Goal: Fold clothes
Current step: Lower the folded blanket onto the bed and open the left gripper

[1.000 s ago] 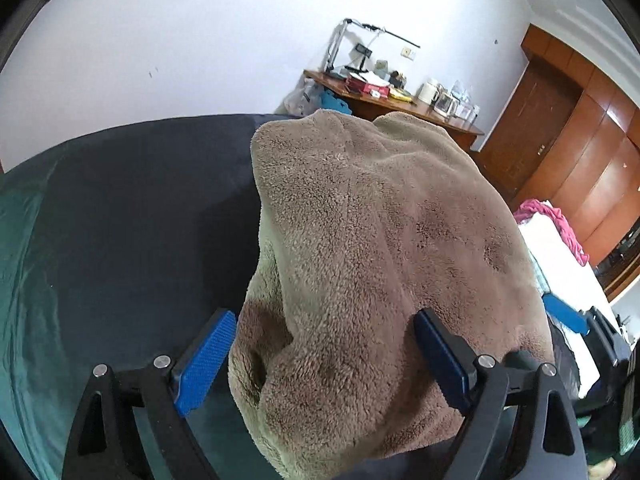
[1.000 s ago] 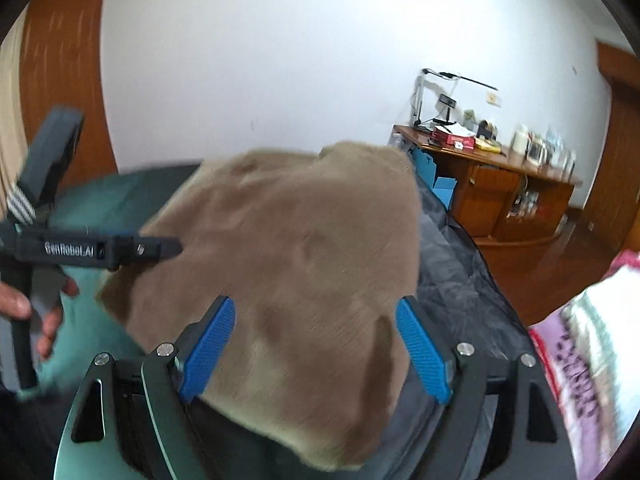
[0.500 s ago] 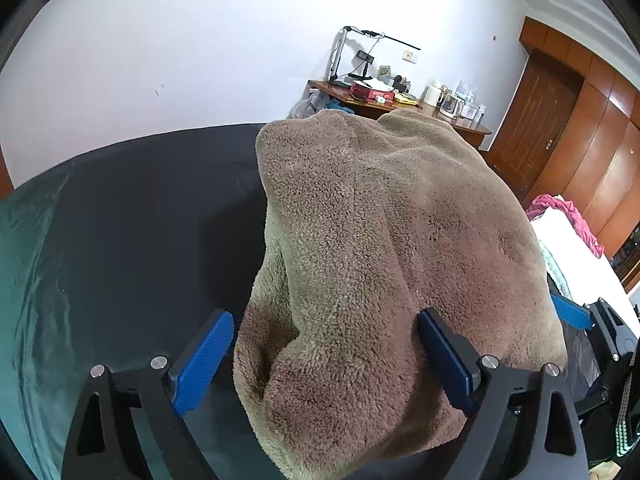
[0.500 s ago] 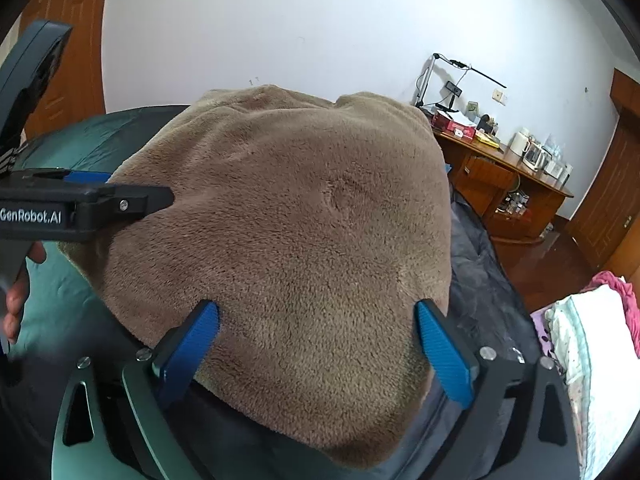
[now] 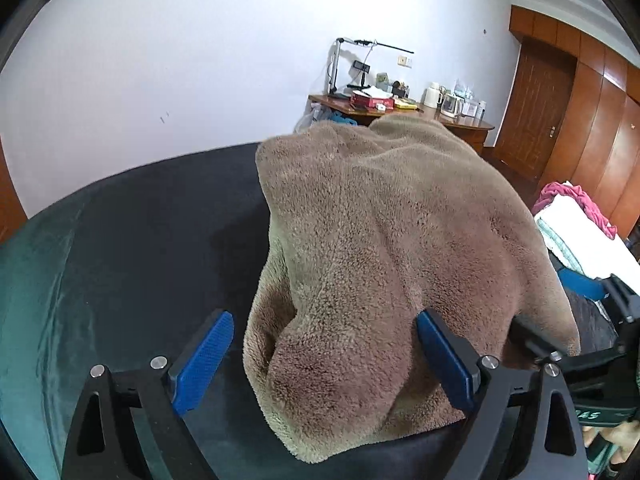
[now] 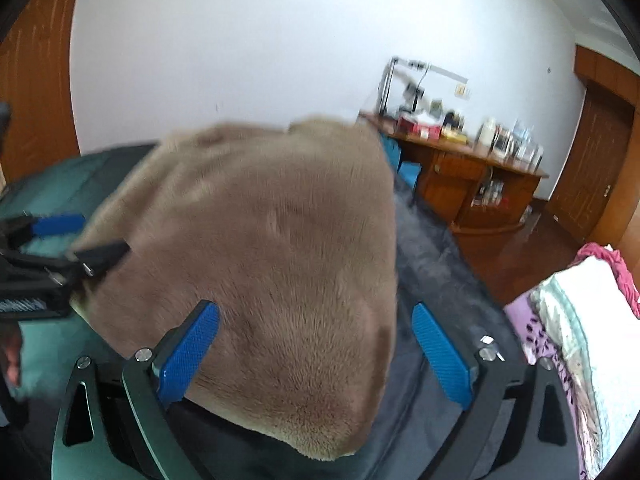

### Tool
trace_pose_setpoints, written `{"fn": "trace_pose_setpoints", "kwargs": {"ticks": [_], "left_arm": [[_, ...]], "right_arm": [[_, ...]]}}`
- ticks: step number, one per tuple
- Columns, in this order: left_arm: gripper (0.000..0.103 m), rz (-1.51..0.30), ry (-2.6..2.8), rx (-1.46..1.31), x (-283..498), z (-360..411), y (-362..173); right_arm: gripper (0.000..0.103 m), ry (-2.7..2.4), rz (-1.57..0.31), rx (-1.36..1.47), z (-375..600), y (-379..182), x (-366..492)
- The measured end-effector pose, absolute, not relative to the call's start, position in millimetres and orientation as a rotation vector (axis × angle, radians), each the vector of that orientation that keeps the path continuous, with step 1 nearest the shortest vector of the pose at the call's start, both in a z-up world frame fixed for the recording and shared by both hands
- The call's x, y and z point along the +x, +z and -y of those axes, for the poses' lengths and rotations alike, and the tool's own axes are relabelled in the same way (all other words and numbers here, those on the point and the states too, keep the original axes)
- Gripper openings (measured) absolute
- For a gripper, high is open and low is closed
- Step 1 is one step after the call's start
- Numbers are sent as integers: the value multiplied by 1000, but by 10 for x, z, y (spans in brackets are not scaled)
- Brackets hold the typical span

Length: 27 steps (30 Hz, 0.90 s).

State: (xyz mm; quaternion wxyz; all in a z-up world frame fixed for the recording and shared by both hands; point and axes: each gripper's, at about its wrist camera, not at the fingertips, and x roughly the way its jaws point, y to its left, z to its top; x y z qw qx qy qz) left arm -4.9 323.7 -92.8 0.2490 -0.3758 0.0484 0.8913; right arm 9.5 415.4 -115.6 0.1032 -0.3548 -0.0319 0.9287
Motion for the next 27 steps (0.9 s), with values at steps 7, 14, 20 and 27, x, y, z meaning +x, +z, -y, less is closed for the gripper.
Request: {"fn": "trace_pose_setpoints", "kwargs": {"ticks": [7,14,20,27], "left_arm": [[102,-71,2397,-1060,-112,-3146,-1015],[102,-117,2401,-1038,92,-2963,-890],[102,-221,2365,-1029,244,-3043,-963],[102,-279,2392,-1045,201,-3186,-1031]], "right_arm": [[102,2766,39,-1107,-4304,-1308,14],[102,2798,133,-1035,-4256,-1164,366],[102,2776,200,-1088,-4402,-1172,821],[102,2647,288,-1113,-4454,-1344,739]]}}
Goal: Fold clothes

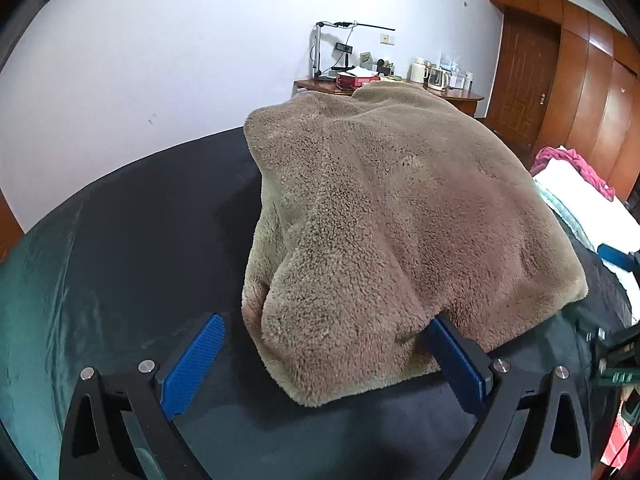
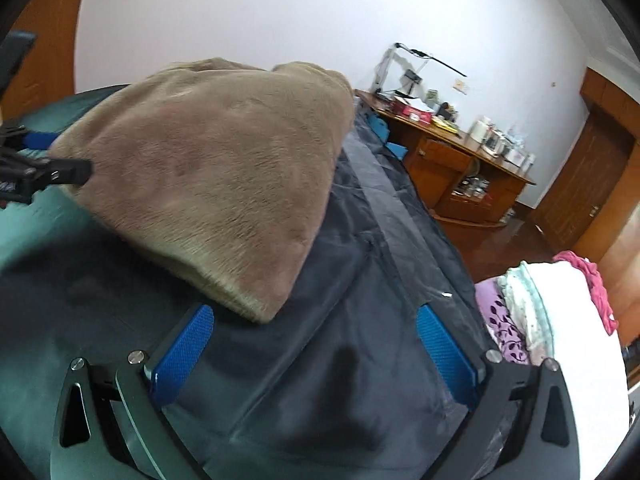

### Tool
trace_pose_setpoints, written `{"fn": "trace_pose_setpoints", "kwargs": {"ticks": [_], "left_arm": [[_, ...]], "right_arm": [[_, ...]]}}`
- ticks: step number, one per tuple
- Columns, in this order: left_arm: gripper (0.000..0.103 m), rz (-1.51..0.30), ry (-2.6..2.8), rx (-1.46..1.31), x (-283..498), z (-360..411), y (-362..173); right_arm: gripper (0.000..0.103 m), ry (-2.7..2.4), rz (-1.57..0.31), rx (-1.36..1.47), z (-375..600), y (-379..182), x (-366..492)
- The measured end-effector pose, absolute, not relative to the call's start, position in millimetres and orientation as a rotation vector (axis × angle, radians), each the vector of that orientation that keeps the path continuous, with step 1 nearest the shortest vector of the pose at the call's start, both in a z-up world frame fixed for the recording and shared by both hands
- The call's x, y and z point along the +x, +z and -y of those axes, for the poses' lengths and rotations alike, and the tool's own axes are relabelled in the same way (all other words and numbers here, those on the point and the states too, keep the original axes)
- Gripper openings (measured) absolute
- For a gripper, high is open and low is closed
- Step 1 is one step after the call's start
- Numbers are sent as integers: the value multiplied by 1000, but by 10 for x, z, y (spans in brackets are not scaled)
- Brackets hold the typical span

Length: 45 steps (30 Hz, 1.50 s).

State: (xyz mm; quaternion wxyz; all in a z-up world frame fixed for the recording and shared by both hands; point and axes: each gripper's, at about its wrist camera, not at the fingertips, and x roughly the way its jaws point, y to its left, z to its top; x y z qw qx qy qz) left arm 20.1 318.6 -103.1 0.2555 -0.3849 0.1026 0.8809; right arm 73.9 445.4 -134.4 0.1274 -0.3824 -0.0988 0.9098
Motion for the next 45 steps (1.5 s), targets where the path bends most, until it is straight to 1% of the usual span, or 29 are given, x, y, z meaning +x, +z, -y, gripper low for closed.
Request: {"fn": "trace_pose_setpoints", "kwargs": {"ticks": [4,8,12,15,18,21,24,25,28,32,40,45], "left_arm": [[102,-301,2392,-1062,127,-3249,-1090],[102,-287,2381,-1069,121,-3276,-1137],[102,-265,2375,-1076,126,-3264,-1143],[102,-217,2355,-1130,107,-3221,-1150],[102,-160,2330,-1199,84,-3175,-1160],[102,-113,2323,-1236,128,-3132,-1148],[102,-83,2383,-1249,201,-3093,-1138],[102,-103,2413,-1242,236,-3092,-1147],[102,-167,2429,-1276,313,-3125,-1199],[102,-126,2380,-1301,359,-3131,-1179],[102,-130,2459,-1158,516,-3076,-823],[102,-222,2509,-1059,628,-3115,-682]], "right_arm": [[102,2617,171,-1029,-4659,-1278,674],[102,2595,70,-1068,-4852,-1311,645],[102,2583,69,-1096,-4873,-1320,648],[102,2587,95,-1088,-4809,-1285,695],[102,2640,67,-1066,-4741,-1197,819],[102,2731,-49,-1048,-4656,-1124,942],[102,2824,-216,-1076,-4559,-1115,1019],[102,2833,-228,-1085,-4501,-1122,1027],[102,2850,-198,-1108,-4269,-1171,1028],[102,2872,-133,-1136,-4041,-1232,1006],[102,2874,-129,-1055,-4037,-1125,1040],[102,2861,-119,-992,-4072,-1049,1063]]}}
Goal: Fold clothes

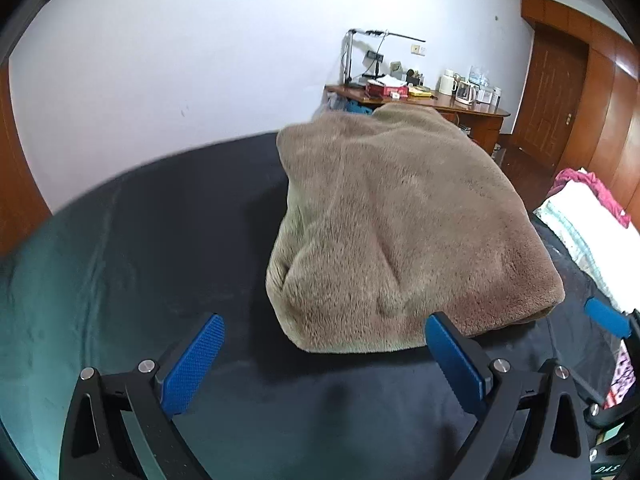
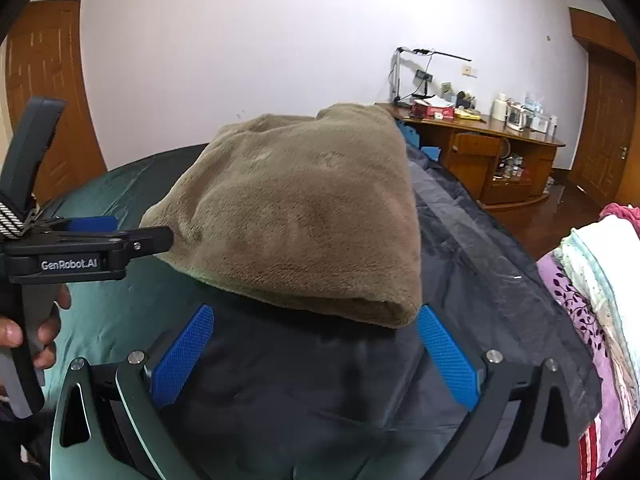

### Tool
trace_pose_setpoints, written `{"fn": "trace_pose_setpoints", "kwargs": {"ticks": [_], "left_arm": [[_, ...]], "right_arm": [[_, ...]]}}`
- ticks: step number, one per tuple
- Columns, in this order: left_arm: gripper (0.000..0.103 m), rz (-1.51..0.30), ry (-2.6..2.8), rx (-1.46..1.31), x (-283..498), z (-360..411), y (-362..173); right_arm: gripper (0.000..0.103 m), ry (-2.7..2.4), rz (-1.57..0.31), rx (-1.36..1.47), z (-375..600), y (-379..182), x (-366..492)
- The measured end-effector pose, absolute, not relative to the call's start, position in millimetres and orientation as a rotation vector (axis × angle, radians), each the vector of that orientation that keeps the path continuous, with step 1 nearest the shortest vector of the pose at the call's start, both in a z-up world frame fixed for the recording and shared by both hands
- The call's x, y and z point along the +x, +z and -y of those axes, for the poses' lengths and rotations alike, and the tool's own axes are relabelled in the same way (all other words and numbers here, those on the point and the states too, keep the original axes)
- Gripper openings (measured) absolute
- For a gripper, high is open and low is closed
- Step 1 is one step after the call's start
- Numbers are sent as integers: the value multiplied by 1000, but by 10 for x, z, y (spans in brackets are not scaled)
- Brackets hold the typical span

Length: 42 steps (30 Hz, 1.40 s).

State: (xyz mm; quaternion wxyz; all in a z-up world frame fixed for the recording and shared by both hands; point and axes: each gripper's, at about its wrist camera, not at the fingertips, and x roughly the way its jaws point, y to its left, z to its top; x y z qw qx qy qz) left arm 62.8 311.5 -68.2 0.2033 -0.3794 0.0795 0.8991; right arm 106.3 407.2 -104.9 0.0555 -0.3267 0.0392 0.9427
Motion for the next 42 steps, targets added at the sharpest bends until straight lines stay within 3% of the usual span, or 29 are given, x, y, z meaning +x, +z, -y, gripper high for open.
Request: {"fn": "trace_pose_setpoints", "kwargs": {"ticks": [11,42], "left_arm": [[102,-313,2500,-956,788,-3269,-526],[102,-284,2479,-911,982,-3281,-379]], "right_arm": [[102,2874,-103,-972,-4039,-1080,1046],[102,2859,-125,-933,-4103,-1035,1112]]}}
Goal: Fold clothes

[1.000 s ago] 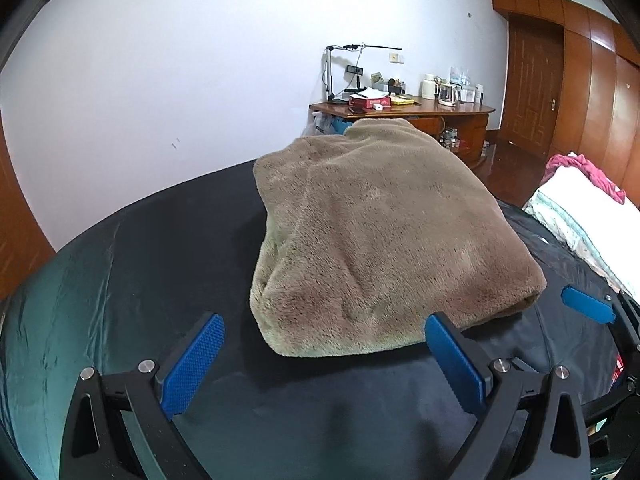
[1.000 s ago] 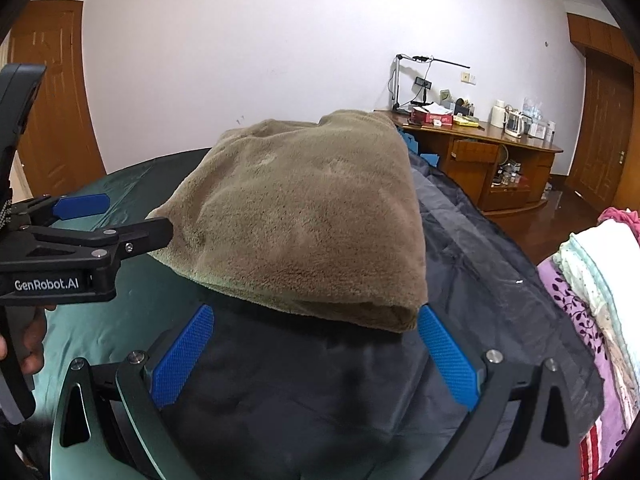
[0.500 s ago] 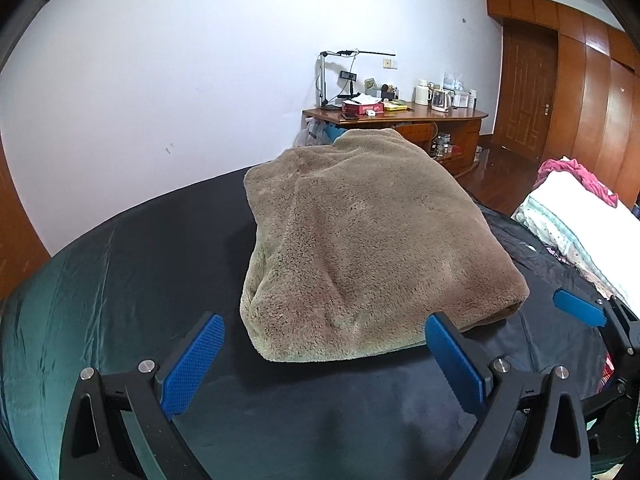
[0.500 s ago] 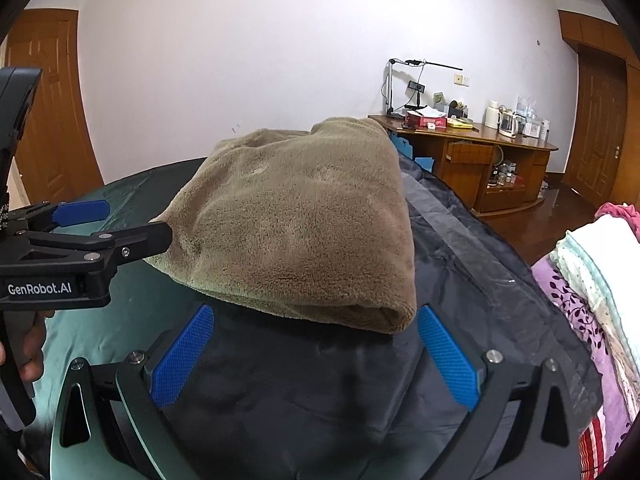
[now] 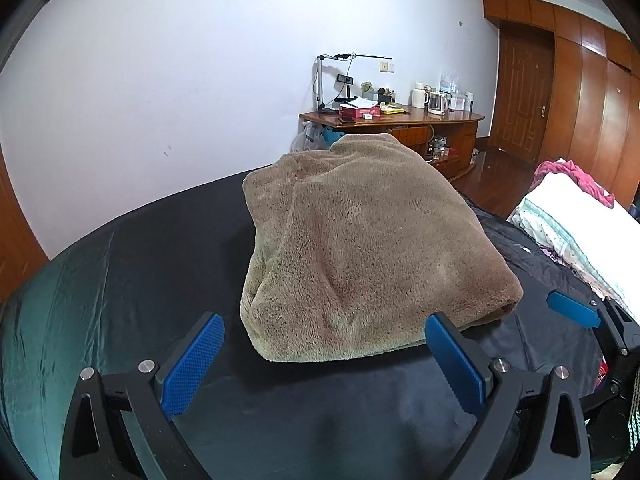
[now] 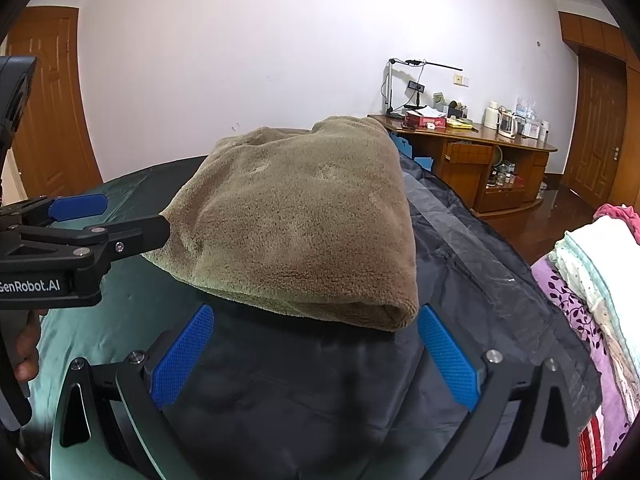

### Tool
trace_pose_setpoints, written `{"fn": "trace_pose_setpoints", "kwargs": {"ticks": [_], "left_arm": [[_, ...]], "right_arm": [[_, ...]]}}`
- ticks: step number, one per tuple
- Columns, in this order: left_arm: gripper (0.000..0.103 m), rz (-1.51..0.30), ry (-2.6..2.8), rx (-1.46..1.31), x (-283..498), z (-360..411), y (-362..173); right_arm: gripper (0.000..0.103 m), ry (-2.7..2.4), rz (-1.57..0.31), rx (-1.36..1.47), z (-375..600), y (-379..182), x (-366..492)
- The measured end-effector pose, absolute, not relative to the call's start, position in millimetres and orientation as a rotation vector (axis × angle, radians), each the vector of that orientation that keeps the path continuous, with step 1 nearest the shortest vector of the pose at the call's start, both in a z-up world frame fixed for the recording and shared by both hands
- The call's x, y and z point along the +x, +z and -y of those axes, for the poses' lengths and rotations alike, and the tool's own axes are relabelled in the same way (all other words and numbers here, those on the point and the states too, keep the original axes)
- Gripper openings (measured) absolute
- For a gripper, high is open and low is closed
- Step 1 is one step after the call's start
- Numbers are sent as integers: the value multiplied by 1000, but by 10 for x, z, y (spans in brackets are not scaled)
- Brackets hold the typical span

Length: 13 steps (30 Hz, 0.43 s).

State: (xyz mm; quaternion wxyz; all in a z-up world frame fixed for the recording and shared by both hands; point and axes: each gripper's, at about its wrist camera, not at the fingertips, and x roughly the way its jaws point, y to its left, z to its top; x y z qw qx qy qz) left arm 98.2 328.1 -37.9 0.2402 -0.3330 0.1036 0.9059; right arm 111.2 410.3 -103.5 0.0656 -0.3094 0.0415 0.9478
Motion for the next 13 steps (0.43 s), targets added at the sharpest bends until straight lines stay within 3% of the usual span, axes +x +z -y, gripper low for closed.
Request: {"fn": "trace_pose_setpoints", "kwargs": {"ticks": [13], "left_arm": [[102,-252,2493,-873,978,-3190,-389]], "right_arm": [[102,2863,-107,-950,-4006,-1049,1065]]}}
